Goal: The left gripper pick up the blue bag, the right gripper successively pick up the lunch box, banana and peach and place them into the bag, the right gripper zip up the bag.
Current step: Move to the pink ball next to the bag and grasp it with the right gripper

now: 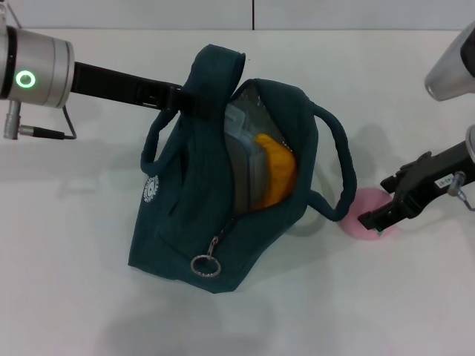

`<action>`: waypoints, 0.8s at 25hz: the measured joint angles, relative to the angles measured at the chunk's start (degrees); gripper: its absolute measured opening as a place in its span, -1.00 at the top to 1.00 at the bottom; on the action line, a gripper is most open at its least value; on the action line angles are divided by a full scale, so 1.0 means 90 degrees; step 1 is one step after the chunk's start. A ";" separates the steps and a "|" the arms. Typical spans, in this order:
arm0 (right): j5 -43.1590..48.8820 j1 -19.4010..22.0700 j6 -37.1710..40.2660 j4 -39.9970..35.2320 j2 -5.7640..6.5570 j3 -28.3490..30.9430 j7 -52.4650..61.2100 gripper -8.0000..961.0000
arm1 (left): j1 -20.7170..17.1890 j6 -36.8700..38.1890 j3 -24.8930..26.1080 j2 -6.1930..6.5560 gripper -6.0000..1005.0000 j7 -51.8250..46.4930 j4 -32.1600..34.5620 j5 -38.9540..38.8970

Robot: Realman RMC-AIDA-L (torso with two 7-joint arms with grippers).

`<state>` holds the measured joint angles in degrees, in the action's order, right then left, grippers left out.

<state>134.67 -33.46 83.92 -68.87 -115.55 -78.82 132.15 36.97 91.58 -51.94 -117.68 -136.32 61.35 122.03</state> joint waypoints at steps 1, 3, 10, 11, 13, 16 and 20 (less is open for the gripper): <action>0.0002 -0.0001 -0.0016 0.0014 0.0000 -0.0005 -0.0001 -0.60 | 0.0000 0.0000 0.0000 0.0003 0.89 0.0000 0.0000 -0.0001; 0.0008 -0.0008 -0.0037 0.0064 -0.0001 -0.0014 -0.0006 -0.58 | 0.0001 0.0000 0.0000 0.0003 0.89 0.0000 0.0000 -0.0002; 0.0017 -0.0040 -0.0096 0.0133 0.0022 0.0071 -0.0029 -0.37 | 0.0003 0.0000 0.0000 0.0014 0.89 0.0000 0.0000 -0.0007; 0.0017 -0.0028 -0.0119 0.0144 0.0023 0.0132 -0.0034 -0.22 | 0.0004 0.0000 0.0000 0.0013 0.89 0.0000 0.0000 -0.0007; 0.0019 0.0019 -0.0135 0.0159 0.0026 0.0289 -0.0047 -0.03 | 0.0004 0.0000 0.0000 0.0009 0.89 0.0001 0.0000 -0.0007; -0.0039 0.0105 -0.0104 0.0217 0.0027 0.0678 -0.0204 0.06 | 0.0004 0.0003 0.0000 0.0007 0.89 0.0000 0.0000 -0.0008; -0.0445 0.0140 0.0189 0.0628 0.0034 0.1614 -0.0692 0.18 | 0.0004 0.0009 0.0000 0.0004 0.89 -0.0004 0.0000 -0.0012</action>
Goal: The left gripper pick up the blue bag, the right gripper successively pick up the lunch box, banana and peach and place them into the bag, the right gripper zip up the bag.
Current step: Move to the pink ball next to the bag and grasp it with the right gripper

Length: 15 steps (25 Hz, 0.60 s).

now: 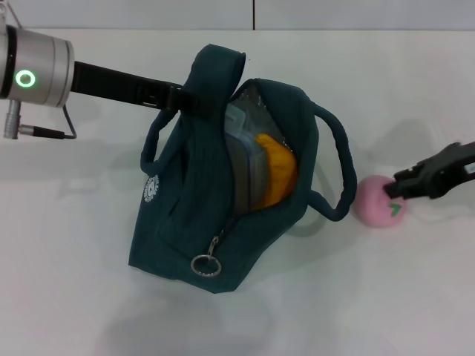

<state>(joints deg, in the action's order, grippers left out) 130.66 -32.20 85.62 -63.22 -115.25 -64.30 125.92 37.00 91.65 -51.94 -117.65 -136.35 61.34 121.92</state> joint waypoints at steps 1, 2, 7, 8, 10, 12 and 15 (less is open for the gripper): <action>-0.0141 0.0001 0.0091 0.0153 0.0011 0.0329 -0.0149 0.21 | 0.0000 0.0002 0.0000 -0.0001 0.89 0.0000 0.0000 -0.0002; -0.0308 0.0003 0.0201 0.0307 0.0025 0.0687 -0.0318 0.24 | 0.0000 0.0005 0.0000 -0.0005 0.89 0.0000 0.0001 -0.0003; -0.1601 0.0015 0.1095 0.1236 0.0258 0.2564 -0.1376 0.53 | 0.0000 0.0009 0.0000 -0.0011 0.89 0.0002 0.0001 -0.0003; -0.1903 0.0015 0.1303 0.1423 0.0331 0.2756 -0.1531 0.59 | 0.0000 0.0010 0.0000 -0.0014 0.89 0.0002 0.0001 -0.0003; -0.2446 0.0020 0.1598 0.1740 0.0484 0.2949 -0.1754 0.74 | 0.0000 0.0014 -0.0001 -0.0019 0.89 0.0003 0.0001 -0.0004; -0.2576 0.0045 0.1622 0.1787 0.0533 0.2939 -0.1811 0.89 | 0.0000 0.0023 -0.0001 -0.0021 0.89 0.0000 0.0001 -0.0004; -0.2524 0.0067 0.1615 0.1752 0.0501 0.2870 -0.1891 0.97 | 0.0002 0.0030 -0.0005 -0.0023 0.89 -0.0003 0.0001 -0.0004</action>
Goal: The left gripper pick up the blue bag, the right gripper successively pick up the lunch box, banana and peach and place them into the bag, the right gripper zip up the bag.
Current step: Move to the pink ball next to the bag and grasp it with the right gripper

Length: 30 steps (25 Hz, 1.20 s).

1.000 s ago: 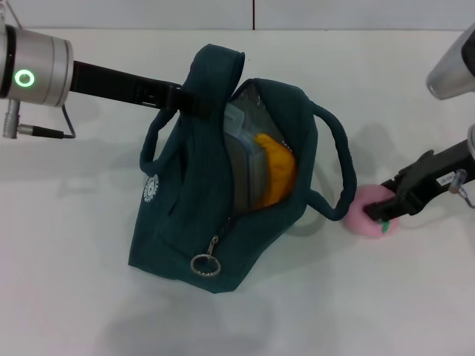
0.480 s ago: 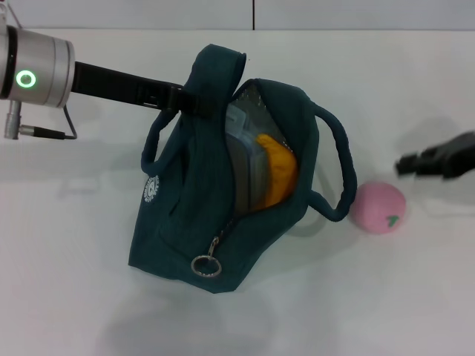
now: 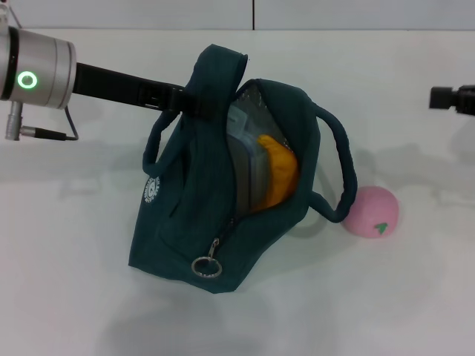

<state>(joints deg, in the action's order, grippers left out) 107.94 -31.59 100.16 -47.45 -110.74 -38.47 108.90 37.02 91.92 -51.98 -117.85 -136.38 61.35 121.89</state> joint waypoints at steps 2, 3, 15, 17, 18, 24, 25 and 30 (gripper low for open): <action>-0.0003 -0.0021 0.0065 -0.0036 -0.0026 -0.0101 -0.0077 0.97 | -0.0001 0.0000 0.0002 0.0000 0.89 -0.0005 0.0000 0.0000; -0.0016 -0.0032 0.0109 -0.0110 -0.0042 -0.0193 -0.0097 0.97 | -0.0002 0.0000 0.0002 0.0000 0.89 -0.0009 0.0000 0.0000; 0.1965 -0.0117 -0.0962 -0.2066 -0.0517 -0.2834 0.1237 0.41 | 0.0006 0.0002 0.0002 -0.0016 0.89 -0.0028 0.0022 0.0003; 0.2301 -0.0238 -0.1137 -0.2078 -0.0515 -0.3333 0.1560 0.23 | 0.0005 0.0006 0.0003 -0.0015 0.89 -0.0029 0.0032 0.0003; 0.2444 -0.0278 -0.1216 -0.2080 -0.0519 -0.3507 0.1674 0.16 | 0.0003 0.0008 0.0004 -0.0014 0.89 -0.0030 0.0034 0.0003; 0.2713 -0.0467 -0.1678 -0.1995 -0.0529 -0.4337 0.2068 -0.26 | -0.0006 0.0011 0.0005 -0.0005 0.89 -0.0029 0.0014 0.0002; 0.2717 -0.0494 -0.1688 -0.1989 -0.0530 -0.4402 0.2094 -0.33 | -0.0008 0.0011 0.0005 -0.0004 0.89 -0.0030 0.0014 0.0002; 0.2731 -0.0556 -0.1761 -0.1987 -0.0545 -0.4512 0.2181 -0.49 | -0.0011 0.0011 0.0005 -0.0001 0.89 -0.0032 0.0010 0.0002</action>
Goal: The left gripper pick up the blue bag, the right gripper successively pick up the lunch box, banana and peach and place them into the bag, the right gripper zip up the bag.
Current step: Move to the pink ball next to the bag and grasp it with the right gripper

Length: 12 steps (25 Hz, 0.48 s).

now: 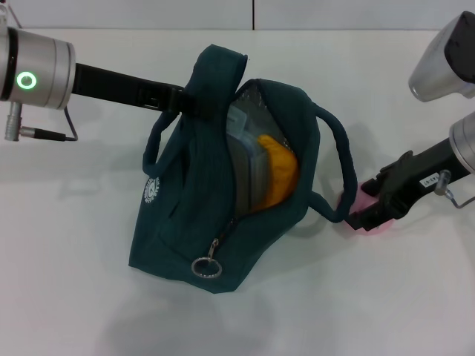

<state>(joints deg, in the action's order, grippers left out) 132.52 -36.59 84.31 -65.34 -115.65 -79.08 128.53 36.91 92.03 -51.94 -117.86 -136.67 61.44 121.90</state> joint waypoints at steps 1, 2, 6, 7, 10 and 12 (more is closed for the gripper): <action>0.0006 -0.0002 -0.0020 0.0000 -0.0001 -0.0010 0.0020 -0.48 | -0.0001 -0.0001 0.0000 0.0000 0.89 0.0001 0.0000 0.0000; 0.0029 -0.0003 -0.0031 0.0000 -0.0001 -0.0020 0.0041 -0.46 | -0.0003 -0.0002 0.0000 0.0001 0.89 0.0001 0.0000 0.0000; 0.0151 -0.0005 -0.0016 -0.0003 0.0001 -0.0034 0.0127 -0.40 | -0.0011 -0.0005 -0.0001 0.0001 0.89 0.0001 0.0000 0.0000; 0.0167 -0.0006 -0.0008 -0.0004 0.0010 -0.0035 0.0144 -0.39 | -0.0011 -0.0006 -0.0001 -0.0001 0.89 0.0000 0.0000 0.0000; 0.0300 0.0000 0.0002 -0.0003 0.0026 -0.0018 0.0165 -0.35 | -0.0010 -0.0007 -0.0001 -0.0007 0.89 -0.0002 0.0000 0.0000; 0.0382 0.0016 0.0004 -0.0003 0.0027 -0.0003 0.0166 -0.32 | -0.0010 -0.0009 0.0000 -0.0013 0.89 -0.0002 0.0000 0.0000</action>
<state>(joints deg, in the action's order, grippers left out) 135.96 -36.45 84.34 -65.37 -115.41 -79.11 130.02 36.82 91.94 -51.94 -117.98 -136.69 61.43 121.90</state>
